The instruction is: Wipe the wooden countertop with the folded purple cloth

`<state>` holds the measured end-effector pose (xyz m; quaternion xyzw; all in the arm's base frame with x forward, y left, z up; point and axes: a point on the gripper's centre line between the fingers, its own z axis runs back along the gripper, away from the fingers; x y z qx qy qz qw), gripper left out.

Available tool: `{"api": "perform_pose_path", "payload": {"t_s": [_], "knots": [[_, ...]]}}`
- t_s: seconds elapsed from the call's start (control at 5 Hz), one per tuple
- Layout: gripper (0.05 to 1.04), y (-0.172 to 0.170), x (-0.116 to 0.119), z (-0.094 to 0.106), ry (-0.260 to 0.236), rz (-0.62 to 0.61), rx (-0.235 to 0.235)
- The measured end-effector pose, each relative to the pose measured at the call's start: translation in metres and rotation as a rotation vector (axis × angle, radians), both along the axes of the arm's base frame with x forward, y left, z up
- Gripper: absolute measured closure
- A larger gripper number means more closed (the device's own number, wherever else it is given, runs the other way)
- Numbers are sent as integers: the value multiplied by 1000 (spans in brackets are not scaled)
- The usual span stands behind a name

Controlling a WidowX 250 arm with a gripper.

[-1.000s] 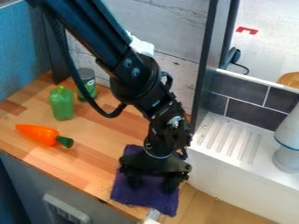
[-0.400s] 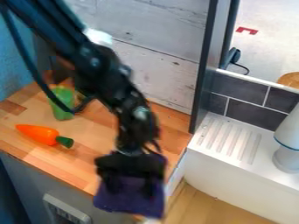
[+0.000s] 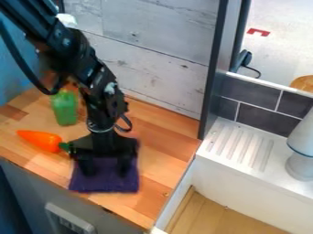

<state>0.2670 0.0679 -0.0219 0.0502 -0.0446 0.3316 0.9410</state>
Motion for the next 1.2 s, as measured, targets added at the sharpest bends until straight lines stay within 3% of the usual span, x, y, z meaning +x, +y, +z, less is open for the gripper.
{"api": "perform_pose_path", "payload": {"t_s": [0.2,0.6,0.8,1.0,1.2], "knots": [[82,0,1,0,-1,-3,-5],[83,-12,-5,2,12,11,-63],[83,-26,-13,3,37,-26,-67],[83,-30,-29,22,39,-39,-64],[83,-28,-37,77,-79,-29,-50]]}}
